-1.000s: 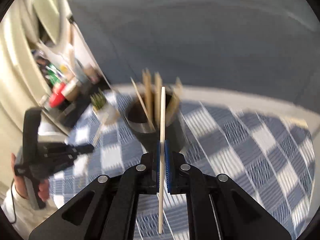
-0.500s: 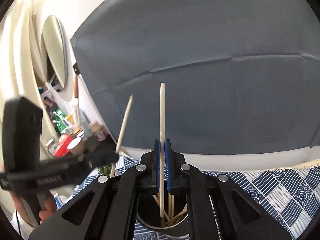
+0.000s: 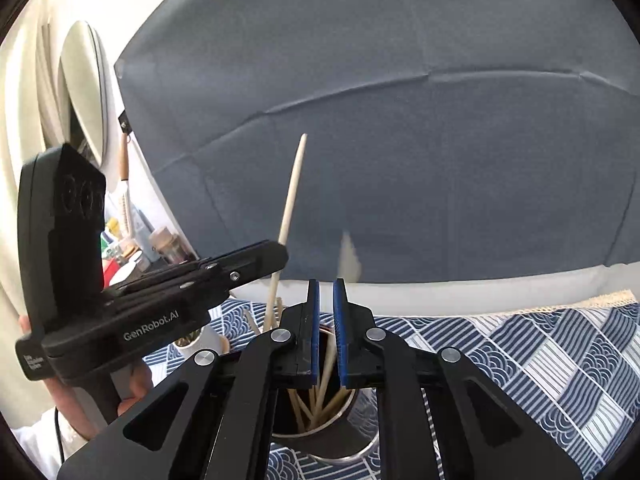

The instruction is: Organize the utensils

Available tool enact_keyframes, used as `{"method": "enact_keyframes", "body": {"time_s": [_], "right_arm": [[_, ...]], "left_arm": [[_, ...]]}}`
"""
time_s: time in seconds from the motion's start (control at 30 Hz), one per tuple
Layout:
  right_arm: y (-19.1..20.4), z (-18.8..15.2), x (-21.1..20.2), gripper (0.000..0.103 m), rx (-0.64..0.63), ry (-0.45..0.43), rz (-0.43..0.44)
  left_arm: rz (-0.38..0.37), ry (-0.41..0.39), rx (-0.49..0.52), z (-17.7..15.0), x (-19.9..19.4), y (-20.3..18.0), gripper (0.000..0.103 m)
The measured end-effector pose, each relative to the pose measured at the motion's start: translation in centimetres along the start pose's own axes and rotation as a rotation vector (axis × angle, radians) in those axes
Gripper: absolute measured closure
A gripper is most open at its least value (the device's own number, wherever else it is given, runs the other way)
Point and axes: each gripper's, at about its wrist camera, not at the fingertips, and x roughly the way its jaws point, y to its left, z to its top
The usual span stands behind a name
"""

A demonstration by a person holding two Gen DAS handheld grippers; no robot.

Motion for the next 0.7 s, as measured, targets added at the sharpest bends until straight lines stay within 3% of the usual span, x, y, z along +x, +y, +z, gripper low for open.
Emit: {"method": "enact_keyframes", "body": {"time_s": [0.03, 0.07, 0.13, 0.17, 0.23, 0.3, 0.4, 0.7], "right_arm": [[0.0, -0.1, -0.4, 0.091, -0.002, -0.002, -0.026], [0.0, -0.2, -0.8, 0.079, -0.005, -0.006, -0.045], [0.0, -0.3, -1.6, 0.058, -0.006, -0.014, -0.063], [0.0, -0.3, -2.4, 0.051, -0.005, -0.023, -0.083], [0.1, -0.4, -3.5, 0.046, -0.009, -0.023, -0.081], [0.3, -0.5, -4.6, 0.033, -0.013, -0.024, -0.102], [0.8, -0.9, -6.5, 0.017, -0.025, -0.044, -0.154], [1.6, -3.6, -10.4, 0.013, -0.049, 0.010, -0.232]], "left_arm": [[0.014, -0.001, 0.007, -0.2, -0.2, 0.1, 0.080], [0.023, -0.001, 0.012, -0.4, -0.4, 0.3, 0.071], [0.051, -0.009, 0.025, -0.7, -1.2, 0.3, 0.038], [0.079, -0.012, 0.040, -0.8, -1.7, 0.2, 0.033], [0.127, -0.020, 0.071, -1.0, -2.7, 0.2, 0.016], [0.143, -0.027, 0.076, -1.3, -4.0, 0.2, 0.008], [0.136, -0.009, 0.082, -1.8, -5.3, 0.1, 0.006], [0.117, 0.081, 0.090, -5.7, -9.2, -1.7, 0.006]]}}
